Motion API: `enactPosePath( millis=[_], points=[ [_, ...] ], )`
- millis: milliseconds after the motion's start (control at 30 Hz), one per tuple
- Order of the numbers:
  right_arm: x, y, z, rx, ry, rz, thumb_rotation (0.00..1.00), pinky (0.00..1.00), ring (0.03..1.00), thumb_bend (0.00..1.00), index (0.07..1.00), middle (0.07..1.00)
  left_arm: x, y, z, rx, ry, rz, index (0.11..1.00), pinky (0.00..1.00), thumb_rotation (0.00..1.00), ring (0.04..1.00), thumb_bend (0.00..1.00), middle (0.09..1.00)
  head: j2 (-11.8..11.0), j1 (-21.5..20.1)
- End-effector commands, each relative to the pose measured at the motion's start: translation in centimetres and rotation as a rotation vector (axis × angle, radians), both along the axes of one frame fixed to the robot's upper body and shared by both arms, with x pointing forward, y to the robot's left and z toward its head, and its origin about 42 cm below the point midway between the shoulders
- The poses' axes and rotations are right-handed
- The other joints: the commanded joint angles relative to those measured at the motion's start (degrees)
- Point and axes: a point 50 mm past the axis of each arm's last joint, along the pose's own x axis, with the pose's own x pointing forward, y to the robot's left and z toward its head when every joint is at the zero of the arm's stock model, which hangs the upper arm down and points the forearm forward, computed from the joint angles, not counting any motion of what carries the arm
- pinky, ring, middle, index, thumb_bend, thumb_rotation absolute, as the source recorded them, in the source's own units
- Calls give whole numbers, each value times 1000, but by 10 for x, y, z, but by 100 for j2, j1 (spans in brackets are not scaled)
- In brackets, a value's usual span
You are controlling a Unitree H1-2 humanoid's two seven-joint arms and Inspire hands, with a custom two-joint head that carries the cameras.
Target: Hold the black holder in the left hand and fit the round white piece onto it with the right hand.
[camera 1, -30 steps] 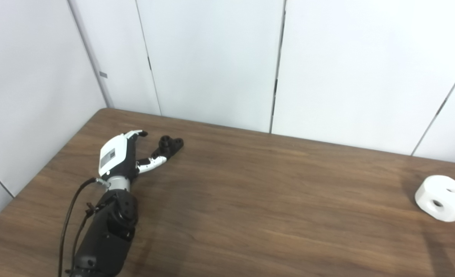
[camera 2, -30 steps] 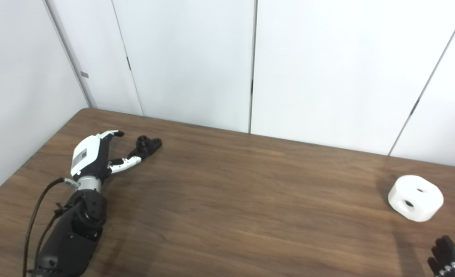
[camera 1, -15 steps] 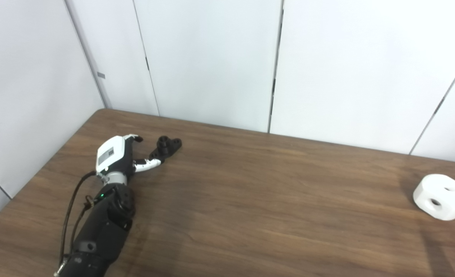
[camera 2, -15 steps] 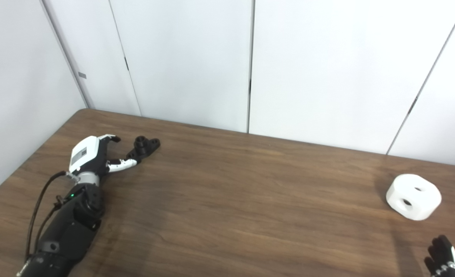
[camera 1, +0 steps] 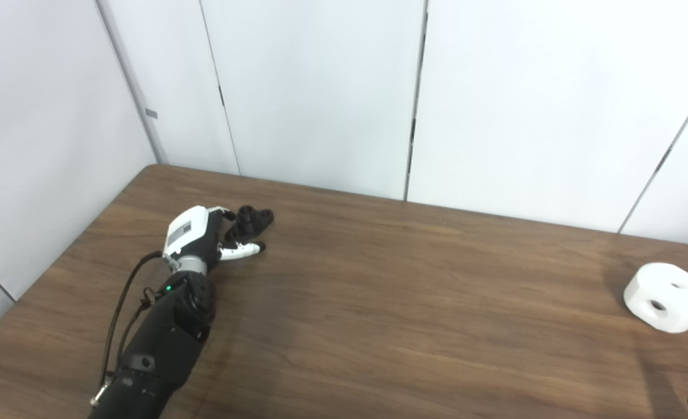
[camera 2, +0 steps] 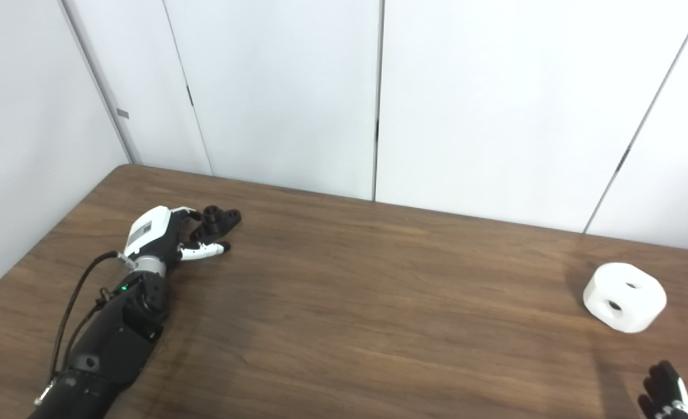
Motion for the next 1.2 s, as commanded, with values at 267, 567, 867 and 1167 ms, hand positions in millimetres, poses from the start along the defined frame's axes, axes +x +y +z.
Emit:
enactPosePath(
  millis=[267, 567, 867, 1167],
  points=[
    [-15, 11, -18, 48, 66, -14, 975, 1000, 1000, 812, 980, 991, 21, 1, 30, 56, -79, -5, 723, 971, 344, 952, 846, 895, 30, 2],
    [-16, 11, -17, 52, 61, -13, 974, 1000, 1000, 806, 989, 999, 17, 5, 27, 74, -109, 4, 642, 985, 227, 946, 811, 868, 64, -9],
    [-15, 9, -16, 58, 59, -16, 965, 1000, 1000, 812, 992, 996, 16, 8, 23, 284, -100, 26, 488, 958, 55, 868, 526, 765, 92, 8],
    [-14, 6, -14, 56, 64, -16, 966, 1000, 1000, 816, 1000, 1000, 17, 10, 21, 288, -100, 19, 485, 942, 45, 856, 519, 743, 136, 23]
  ],
)
